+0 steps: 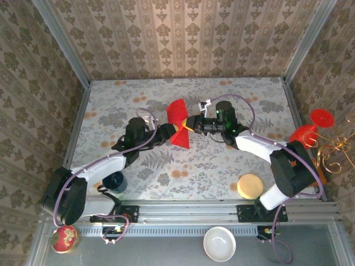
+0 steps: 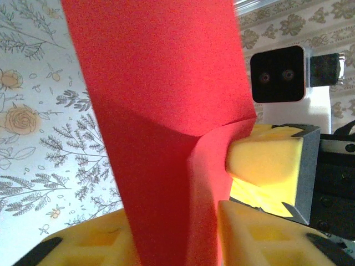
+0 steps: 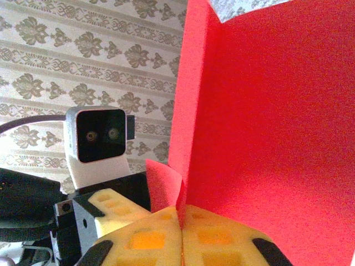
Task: Fold a paper plane with a square sheet of paper (pick it up from the middle)
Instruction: Turn over the paper at the center of the table.
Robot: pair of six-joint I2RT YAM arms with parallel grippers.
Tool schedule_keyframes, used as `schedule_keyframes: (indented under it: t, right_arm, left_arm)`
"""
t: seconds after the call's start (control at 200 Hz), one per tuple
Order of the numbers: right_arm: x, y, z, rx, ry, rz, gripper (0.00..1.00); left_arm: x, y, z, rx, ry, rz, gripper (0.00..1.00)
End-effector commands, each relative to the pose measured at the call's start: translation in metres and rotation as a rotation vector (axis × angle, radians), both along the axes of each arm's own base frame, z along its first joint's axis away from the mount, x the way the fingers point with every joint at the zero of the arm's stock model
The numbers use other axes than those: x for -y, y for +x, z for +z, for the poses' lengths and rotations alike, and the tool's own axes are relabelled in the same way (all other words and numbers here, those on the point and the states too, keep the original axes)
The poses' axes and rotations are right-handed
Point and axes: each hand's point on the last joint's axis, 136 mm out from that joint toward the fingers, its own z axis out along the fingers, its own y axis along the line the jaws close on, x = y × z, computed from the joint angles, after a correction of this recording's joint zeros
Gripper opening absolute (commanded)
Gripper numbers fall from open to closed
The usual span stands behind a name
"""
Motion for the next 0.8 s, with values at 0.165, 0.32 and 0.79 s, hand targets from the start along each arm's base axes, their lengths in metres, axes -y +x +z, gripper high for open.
schedule_keyframes:
  t: [0.165,0.32,0.79]
  right_arm:
    - [0.015,-0.003,-0.012,-0.036,-0.035,-0.018,0.23]
    - [0.032,0.002,-0.023,-0.059,-0.094,-0.078,0.31]
    - [0.086,0.01,-0.045,-0.032,-0.388,-0.25,0.38]
  left_arm:
    - [0.001,0.003,0.003,0.02,0.008,-0.013,0.19]
    - [-0.006,0.006,-0.008,0.002,0.052,0.002,0.15]
    - [-0.082,0.002,-0.059,0.001,1.045,-0.004,0.12]
